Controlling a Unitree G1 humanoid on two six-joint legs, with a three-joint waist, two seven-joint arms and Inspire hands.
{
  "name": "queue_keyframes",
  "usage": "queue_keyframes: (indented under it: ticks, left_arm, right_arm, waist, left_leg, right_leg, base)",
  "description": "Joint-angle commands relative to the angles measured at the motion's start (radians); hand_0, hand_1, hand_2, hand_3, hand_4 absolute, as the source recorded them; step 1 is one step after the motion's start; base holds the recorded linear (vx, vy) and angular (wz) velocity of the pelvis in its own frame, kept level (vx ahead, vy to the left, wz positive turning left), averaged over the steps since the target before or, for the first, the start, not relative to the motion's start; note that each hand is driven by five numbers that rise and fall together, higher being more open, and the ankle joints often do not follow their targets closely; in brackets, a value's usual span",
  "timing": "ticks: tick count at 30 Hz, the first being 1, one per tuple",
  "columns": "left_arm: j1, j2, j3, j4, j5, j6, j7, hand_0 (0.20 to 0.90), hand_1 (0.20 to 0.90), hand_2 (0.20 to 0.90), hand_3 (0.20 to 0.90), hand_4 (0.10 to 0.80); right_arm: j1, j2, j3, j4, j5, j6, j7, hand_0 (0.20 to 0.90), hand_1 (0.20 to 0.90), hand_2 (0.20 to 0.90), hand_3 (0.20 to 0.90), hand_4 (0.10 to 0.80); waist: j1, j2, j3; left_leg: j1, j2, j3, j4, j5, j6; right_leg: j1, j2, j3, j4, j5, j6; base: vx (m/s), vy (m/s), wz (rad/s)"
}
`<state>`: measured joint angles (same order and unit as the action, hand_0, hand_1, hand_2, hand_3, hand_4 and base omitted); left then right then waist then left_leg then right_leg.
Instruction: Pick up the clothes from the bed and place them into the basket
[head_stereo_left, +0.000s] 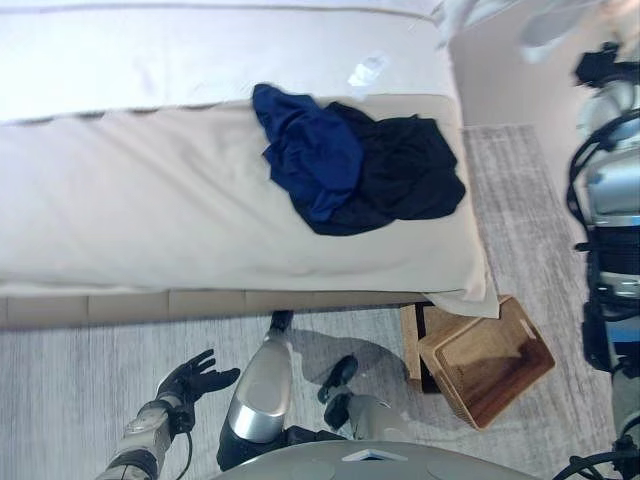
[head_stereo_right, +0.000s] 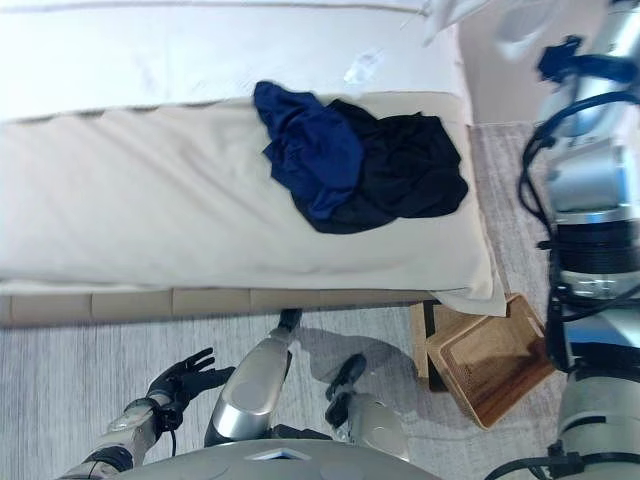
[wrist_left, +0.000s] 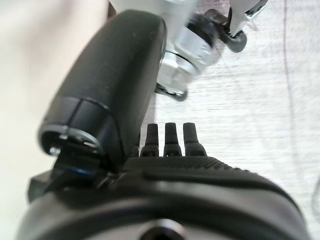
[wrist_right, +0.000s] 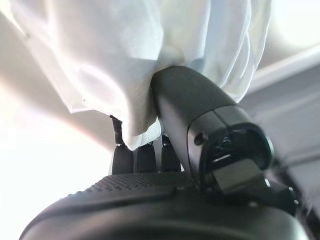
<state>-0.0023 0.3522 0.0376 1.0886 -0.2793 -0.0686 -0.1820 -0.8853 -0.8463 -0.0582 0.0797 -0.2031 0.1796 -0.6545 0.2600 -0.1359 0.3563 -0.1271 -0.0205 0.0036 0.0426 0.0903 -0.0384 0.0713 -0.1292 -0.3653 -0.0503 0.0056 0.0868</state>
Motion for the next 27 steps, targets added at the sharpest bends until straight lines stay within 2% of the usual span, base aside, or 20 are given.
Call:
queue_keyframes:
  ticks: [1,2,7,12,16,18,20,22,24,26,27]
  left_arm:
    - [0.067,-0.018,-0.093,0.068,0.037,-0.003,0.003,0.900,0.900,0.900,0.900,0.800]
    - [0.051,-0.020,-0.102,0.071,0.055,0.008,0.000,0.900,0.900,0.900,0.900,0.800]
    - [0.019,-0.027,-0.116,0.070,0.068,0.051,0.006,0.900,0.900,0.900,0.900,0.800]
    - [0.010,-0.024,-0.134,0.046,0.081,0.089,0.011,0.900,0.900,0.900,0.900,0.800]
    - [0.013,-0.016,-0.154,0.026,0.081,0.112,0.013,0.900,0.900,0.900,0.900,0.800]
    - [0.014,-0.014,-0.157,0.023,0.084,0.115,0.012,0.900,0.900,0.900,0.900,0.800]
    - [0.007,-0.002,-0.182,0.005,0.076,0.127,0.016,0.900,0.900,0.900,0.900,0.800]
    - [-0.016,0.006,-0.208,-0.002,0.048,0.130,0.020,0.900,0.900,0.900,0.900,0.800]
    - [-0.047,0.010,-0.229,-0.011,0.022,0.131,0.025,0.900,0.900,0.900,0.900,0.800]
    - [-0.102,0.017,-0.259,-0.039,-0.033,0.120,0.035,0.900,0.900,0.900,0.900,0.800]
    - [-0.108,0.017,-0.261,-0.043,-0.040,0.117,0.037,0.900,0.900,0.900,0.900,0.800]
  right_arm:
    - [0.043,-0.127,0.021,-0.052,0.031,-0.019,-0.064,0.300,0.300,0.300,0.200,0.100]
    - [0.065,-0.156,-0.005,-0.046,0.060,0.000,-0.053,0.300,0.300,0.300,0.200,0.100]
    - [0.175,-0.180,-0.065,-0.037,0.092,0.004,0.020,0.300,0.300,0.300,0.200,0.100]
    - [0.328,-0.138,-0.100,0.000,0.119,0.017,0.136,0.300,0.300,0.300,0.200,0.100]
    - [0.429,-0.087,-0.083,0.085,0.064,0.030,0.219,0.300,0.300,0.300,0.200,0.100]
    - [0.437,-0.083,-0.076,0.105,0.047,0.043,0.233,0.300,0.300,0.300,0.200,0.100]
    - [0.443,-0.078,-0.042,0.193,0.028,0.075,0.264,0.300,0.300,0.300,0.200,0.100]
    - [0.413,-0.088,-0.007,0.274,0.025,0.071,0.260,0.300,0.300,0.300,0.200,0.100]
    - [0.366,-0.099,0.027,0.342,0.017,0.082,0.259,0.300,0.300,0.300,0.200,0.100]
    - [0.252,-0.126,0.098,0.475,0.048,0.115,0.253,0.300,0.300,0.300,0.200,0.100]
    - [0.232,-0.131,0.112,0.493,0.058,0.126,0.257,0.502,0.502,0.502,0.436,0.336]
  waist:
    - [-0.048,0.056,-0.269]
    - [-0.082,0.062,-0.290]
    - [-0.145,0.079,-0.322]
    - [-0.195,0.091,-0.327]
    - [-0.222,0.102,-0.312]
    - [-0.225,0.105,-0.308]
    - [-0.235,0.121,-0.286]
    - [-0.239,0.138,-0.261]
    - [-0.241,0.154,-0.229]
    - [-0.241,0.181,-0.158]
    - [-0.242,0.186,-0.148]
  left_leg:
    - [0.109,0.023,0.020,-0.115,-0.073,0.009]
    - [0.136,0.023,0.041,-0.119,-0.087,0.012]
    - [0.178,0.023,0.079,-0.126,-0.107,0.019]
    - [0.206,0.029,0.103,-0.130,-0.122,0.023]
    - [0.218,0.037,0.126,-0.130,-0.124,0.020]
    - [0.220,0.038,0.129,-0.130,-0.124,0.020]
    - [0.211,0.042,0.136,-0.130,-0.116,0.018]
    - [0.191,0.043,0.140,-0.123,-0.107,0.015]
    - [0.160,0.040,0.141,-0.112,-0.098,0.011]
    - [0.101,0.037,0.142,-0.086,-0.090,0.003]
    - [0.092,0.038,0.143,-0.083,-0.088,0.001]
  right_leg:
    - [0.034,0.055,-0.001,0.052,-0.081,-0.016]
    - [0.036,0.057,0.019,0.046,-0.078,-0.017]
    - [0.034,0.063,0.057,0.045,-0.074,-0.022]
    - [0.036,0.073,0.095,0.046,-0.075,-0.028]
    - [0.039,0.080,0.115,0.027,-0.064,-0.031]
    - [0.040,0.081,0.119,0.022,-0.060,-0.032]
    - [0.026,0.083,0.132,0.014,-0.050,-0.035]
    - [0.001,0.080,0.131,0.023,-0.046,-0.039]
    - [-0.033,0.075,0.128,0.035,-0.043,-0.043]
    - [-0.089,0.069,0.120,0.049,-0.036,-0.049]
    - [-0.096,0.069,0.120,0.049,-0.034,-0.049]
  base:
    - [0.024,-0.056,-0.40]
    - [0.030,-0.057,-0.37]
    - [0.016,-0.066,-0.32]
    - [-0.003,-0.128,-0.38]
    - [-0.036,-0.190,-0.21]
    - [-0.036,-0.146,-0.17]
    - [-0.099,-0.228,-0.13]
    - [-0.180,-0.149,-0.05]
    - [-0.267,-0.123,-0.01]
    - [-0.365,-0.131,-0.02]
    - [-0.270,-0.098,-0.02]
